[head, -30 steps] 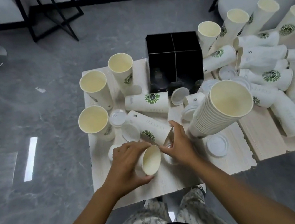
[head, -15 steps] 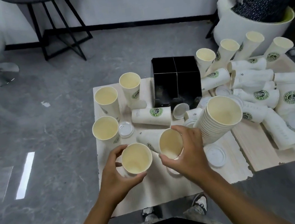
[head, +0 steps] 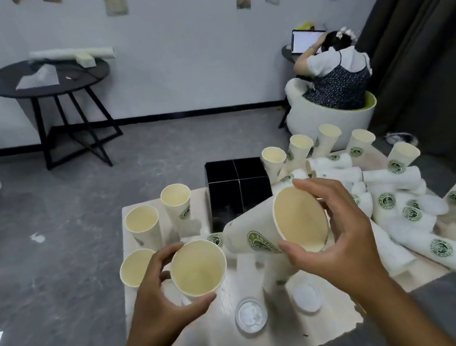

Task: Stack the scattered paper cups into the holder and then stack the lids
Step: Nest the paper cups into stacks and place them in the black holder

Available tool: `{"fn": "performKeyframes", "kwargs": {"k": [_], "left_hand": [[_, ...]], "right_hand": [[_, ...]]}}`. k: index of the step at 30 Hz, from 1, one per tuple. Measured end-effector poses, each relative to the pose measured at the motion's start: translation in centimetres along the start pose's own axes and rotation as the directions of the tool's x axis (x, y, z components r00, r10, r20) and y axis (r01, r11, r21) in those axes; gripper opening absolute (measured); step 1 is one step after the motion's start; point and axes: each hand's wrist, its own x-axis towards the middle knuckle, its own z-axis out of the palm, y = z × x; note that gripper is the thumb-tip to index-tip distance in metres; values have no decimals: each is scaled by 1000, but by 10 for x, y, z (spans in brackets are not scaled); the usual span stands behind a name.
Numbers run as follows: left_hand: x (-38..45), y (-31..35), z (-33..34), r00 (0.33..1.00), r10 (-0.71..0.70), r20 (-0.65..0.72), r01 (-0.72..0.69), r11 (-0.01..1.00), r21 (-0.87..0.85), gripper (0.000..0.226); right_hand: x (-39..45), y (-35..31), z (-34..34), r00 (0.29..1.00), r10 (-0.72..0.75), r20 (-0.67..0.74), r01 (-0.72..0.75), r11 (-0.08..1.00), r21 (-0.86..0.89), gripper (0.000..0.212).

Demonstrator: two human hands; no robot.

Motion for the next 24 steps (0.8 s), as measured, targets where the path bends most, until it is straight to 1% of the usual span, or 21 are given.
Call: {"fn": "performKeyframes", "kwargs": {"k": [4,7,9,14,18,22,24], "left_hand": [[35,30,12,994,102,42,-101,994,-32,98],[58,49,19,987,150,50,-147,988,-49,96],[71,60,22,982,183,49,-180,982,-58,93],[92,81,29,968,249,32,-246,967,-71,91],[102,96,35,962,272,14,-269,958,-97,93],[106,109,41,962,274,4,-271,952,-140,94],[106,113,45,958,286,6,-282,948,-149,94]], "right_hand": [[19,3,-42,997,-36,-67,34,999,-30,73],[29,8,-66,995,-14,-94,10,999,-47,72],[33,12,-75,997,5,-83,-11,997,-71,71],[36,29,-70,999,55,0,-54,989,-140,69],[36,54,-49,987,139,82,-125,980,-157,75],[21,84,-16,939,282,198,-246,951,-188,80],[8,98,-2,913,334,234,-286,933,-218,84]]}}
